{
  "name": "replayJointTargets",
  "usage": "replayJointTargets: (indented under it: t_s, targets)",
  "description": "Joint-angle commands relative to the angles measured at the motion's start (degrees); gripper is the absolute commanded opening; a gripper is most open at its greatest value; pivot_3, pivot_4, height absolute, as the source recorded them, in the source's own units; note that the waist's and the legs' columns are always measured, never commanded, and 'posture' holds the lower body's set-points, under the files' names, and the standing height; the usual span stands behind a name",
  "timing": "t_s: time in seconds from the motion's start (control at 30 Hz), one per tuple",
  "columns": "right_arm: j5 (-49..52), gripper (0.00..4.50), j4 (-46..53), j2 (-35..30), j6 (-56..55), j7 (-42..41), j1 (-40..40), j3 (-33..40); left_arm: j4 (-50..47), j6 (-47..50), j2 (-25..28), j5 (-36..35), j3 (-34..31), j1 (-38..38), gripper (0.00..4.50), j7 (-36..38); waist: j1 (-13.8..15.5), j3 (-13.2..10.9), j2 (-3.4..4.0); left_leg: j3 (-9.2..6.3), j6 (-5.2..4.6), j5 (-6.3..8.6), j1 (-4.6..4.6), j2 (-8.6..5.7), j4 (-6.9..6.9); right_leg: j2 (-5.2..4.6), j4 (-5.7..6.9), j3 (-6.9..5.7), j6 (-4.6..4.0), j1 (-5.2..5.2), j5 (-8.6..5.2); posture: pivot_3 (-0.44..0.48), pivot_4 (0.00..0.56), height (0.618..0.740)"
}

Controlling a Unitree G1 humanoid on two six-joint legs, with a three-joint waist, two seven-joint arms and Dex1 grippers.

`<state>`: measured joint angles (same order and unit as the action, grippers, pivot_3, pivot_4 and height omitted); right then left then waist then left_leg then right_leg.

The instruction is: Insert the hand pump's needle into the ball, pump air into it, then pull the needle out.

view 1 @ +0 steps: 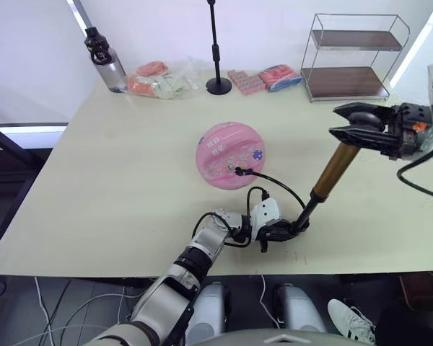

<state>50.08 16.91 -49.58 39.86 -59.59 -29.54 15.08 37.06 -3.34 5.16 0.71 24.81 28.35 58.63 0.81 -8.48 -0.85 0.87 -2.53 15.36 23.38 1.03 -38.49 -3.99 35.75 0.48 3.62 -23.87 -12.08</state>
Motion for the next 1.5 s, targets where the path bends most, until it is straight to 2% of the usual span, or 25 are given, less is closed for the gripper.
replayJointTargets:
  t_s: [0.03, 0.1, 0.2, 0.33, 0.63, 0.8, 0.93, 1.17, 1.5]
  targets:
    - [-3.2, 1.80, 1.9, 1.4, -3.8, -0.6, 4.0, -1.5, 5.2, 2.3, 1.6, 3.0, 1.4, -2.2, 0.93, -0.6, -0.1, 0.0, -0.10, 0.02, 0.00, 0.00, -0.12, 0.01, 0.00, 0.00, 0.00, 0.01, -0.08, 0.10, -0.06, 0.000, 0.150, 0.740]
    - [-6.2, 1.80, 2.3, 2.8, -7.1, -0.5, 6.9, -3.3, 5.1, 2.3, 1.6, 3.0, 1.4, -2.3, 0.93, -0.6, -0.2, 0.0, -0.10, 0.11, 0.00, 0.00, -0.55, 0.08, 0.04, 0.03, 0.00, 0.09, -0.19, 0.43, -0.16, 0.000, 0.150, 0.740]
    - [-9.1, 1.80, 2.0, 4.9, -10.4, -1.3, 11.9, -5.9, 5.1, 2.4, 1.7, 3.0, 1.3, -2.3, 0.93, -0.6, -0.2, 0.1, -0.12, 0.11, 0.00, 0.00, -0.59, 0.15, 0.03, 0.07, 0.02, 0.11, -0.13, 0.44, -0.19, 0.000, 0.150, 0.740]
    - [-15.0, 1.80, -0.2, 7.5, -16.8, -2.4, 17.8, -10.8, 5.3, 2.4, 1.6, 3.0, 1.3, -2.2, 0.93, -0.6, -0.1, 0.7, -0.61, 0.10, 0.00, 0.00, -0.63, 0.21, 0.07, 0.27, 0.04, 0.21, -0.25, 0.45, -0.15, 0.000, 0.150, 0.740]
    - [-25.0, 1.80, -8.4, 13.6, -29.9, -2.6, 24.7, -16.8, 5.9, 2.3, 1.0, 3.2, 1.1, -1.9, 0.93, -1.2, -0.1, 1.3, -0.77, 0.12, 0.01, 0.00, -0.78, 0.24, 0.07, 0.31, 0.05, 0.23, -0.26, 0.54, -0.16, 0.000, 0.150, 0.740]
    - [-27.0, 1.80, -10.0, 14.8, -34.2, -2.5, 25.7, -17.6, 6.2, 1.6, 0.8, 3.4, 0.7, -1.8, 0.93, -2.3, -0.1, 1.4, -0.71, 0.14, 0.01, 0.00, -0.81, 0.23, 0.07, 0.30, 0.04, 0.25, -0.26, 0.57, -0.16, 0.000, 0.150, 0.740]
    - [-23.8, 1.80, -7.3, 14.4, -32.7, -1.8, 25.5, -15.4, 7.0, 0.7, 0.5, 3.6, 0.4, -1.9, 0.93, -3.4, -0.1, 1.4, -0.71, 0.12, 0.01, 0.01, -0.91, 0.24, 0.07, 0.29, 0.04, 0.24, -0.26, 0.66, -0.16, 0.000, 0.150, 0.740]
    - [-15.1, 1.80, 0.8, 9.5, -25.7, -2.7, 22.6, -9.4, 10.7, -2.6, 0.0, 4.6, 0.5, -1.2, 0.93, -5.1, 0.2, 1.3, -0.50, 0.10, 0.01, 0.00, -0.75, 0.22, 0.05, 0.04, 0.00, 0.19, -0.25, 0.60, -0.16, 0.000, 0.150, 0.740]
    - [2.1, 1.80, 6.6, 1.8, -8.4, 1.0, 11.7, 1.4, 12.9, -3.7, 0.0, 4.8, 0.6, -0.6, 0.93, -4.5, 0.2, 1.0, -0.31, 0.09, 0.00, 0.00, -0.61, 0.14, 0.02, -0.10, -0.06, 0.12, -0.20, 0.54, -0.15, 0.000, 0.150, 0.740]
